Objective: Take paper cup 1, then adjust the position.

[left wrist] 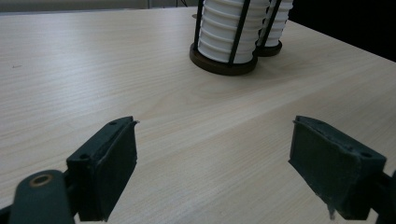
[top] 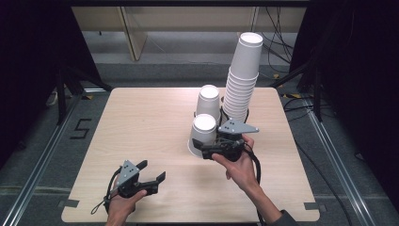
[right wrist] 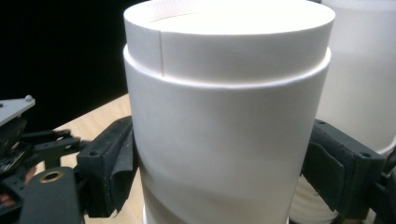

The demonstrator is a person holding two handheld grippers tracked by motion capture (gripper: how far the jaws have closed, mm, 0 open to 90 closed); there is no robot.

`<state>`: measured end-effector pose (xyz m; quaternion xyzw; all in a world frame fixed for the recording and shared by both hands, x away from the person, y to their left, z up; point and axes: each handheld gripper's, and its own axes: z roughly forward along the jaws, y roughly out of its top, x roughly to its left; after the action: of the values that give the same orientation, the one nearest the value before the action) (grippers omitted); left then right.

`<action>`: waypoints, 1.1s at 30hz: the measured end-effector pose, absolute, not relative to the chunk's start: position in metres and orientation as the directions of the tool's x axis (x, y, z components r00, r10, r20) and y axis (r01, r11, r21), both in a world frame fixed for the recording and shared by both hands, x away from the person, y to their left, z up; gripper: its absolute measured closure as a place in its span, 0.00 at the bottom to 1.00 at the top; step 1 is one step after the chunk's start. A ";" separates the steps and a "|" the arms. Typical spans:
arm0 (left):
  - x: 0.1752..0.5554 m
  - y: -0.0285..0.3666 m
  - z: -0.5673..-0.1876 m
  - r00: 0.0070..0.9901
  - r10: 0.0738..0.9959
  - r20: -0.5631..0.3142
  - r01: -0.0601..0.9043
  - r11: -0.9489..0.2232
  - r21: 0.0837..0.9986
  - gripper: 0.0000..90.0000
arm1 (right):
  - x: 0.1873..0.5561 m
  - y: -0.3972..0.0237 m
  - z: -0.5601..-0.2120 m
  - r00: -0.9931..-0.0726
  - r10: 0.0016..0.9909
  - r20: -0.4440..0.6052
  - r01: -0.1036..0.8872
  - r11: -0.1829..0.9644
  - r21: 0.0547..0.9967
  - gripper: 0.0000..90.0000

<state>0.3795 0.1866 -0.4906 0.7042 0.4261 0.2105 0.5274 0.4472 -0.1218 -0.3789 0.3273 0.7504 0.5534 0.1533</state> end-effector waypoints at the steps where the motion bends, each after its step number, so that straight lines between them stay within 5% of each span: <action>1: 0.379 0.185 -0.490 0.557 0.817 -0.150 0.376 -0.087 0.922 0.16 | 0.446 -0.121 -0.384 -0.739 0.656 0.154 0.351 0.179 0.919 0.20; 33: 0.375 0.145 -0.488 0.667 0.736 -0.120 0.265 -0.082 0.961 0.16 | 0.438 -0.094 -0.413 -0.769 0.617 0.171 0.394 0.246 0.885 0.20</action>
<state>0.3753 0.1448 -0.4882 0.7069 0.3538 0.2038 0.5776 0.4382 -0.0940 -0.4126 0.3231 0.7822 0.5219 0.1065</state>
